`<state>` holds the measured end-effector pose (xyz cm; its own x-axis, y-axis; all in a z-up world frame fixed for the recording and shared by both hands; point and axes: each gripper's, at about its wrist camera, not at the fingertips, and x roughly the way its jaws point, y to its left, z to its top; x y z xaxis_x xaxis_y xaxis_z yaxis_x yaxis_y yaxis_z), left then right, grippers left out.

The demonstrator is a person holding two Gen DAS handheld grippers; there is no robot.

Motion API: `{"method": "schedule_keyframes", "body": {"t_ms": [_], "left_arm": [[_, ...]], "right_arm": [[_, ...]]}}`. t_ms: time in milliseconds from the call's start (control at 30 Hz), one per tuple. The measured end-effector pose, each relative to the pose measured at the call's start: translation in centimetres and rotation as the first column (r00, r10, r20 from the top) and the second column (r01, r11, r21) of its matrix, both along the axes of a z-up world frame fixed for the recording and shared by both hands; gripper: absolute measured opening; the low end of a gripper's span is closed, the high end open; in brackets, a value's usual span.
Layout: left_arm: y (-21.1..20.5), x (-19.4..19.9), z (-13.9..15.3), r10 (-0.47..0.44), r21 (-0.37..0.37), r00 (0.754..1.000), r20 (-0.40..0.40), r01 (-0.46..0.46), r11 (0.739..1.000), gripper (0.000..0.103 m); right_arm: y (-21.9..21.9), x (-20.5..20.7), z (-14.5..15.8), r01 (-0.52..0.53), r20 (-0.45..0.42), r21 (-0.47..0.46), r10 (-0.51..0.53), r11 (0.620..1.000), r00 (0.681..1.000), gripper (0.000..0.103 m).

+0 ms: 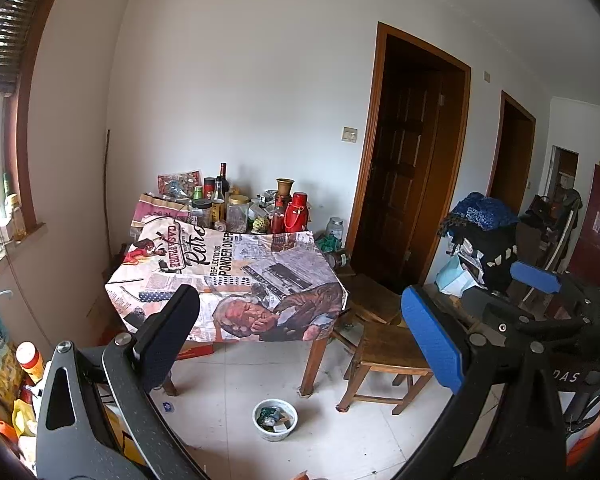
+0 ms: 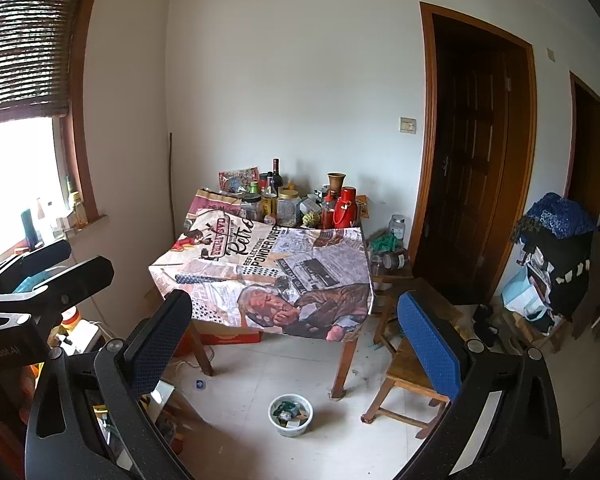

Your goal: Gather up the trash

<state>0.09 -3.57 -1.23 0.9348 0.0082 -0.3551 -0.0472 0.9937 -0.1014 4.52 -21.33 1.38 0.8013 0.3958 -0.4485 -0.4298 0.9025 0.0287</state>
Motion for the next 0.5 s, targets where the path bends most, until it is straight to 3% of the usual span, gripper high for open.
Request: {"method": "schedule_keyframes", "body": {"t_ms": [500], "left_arm": [[-0.12,0.1,-0.06,-0.022,0.019,1.0,-0.008,0.022,1.0,0.102]], "right_arm": [[-0.27,0.11,0.03,-0.003,-0.003,0.001,0.003,1.0,1.0,0.102]]}}
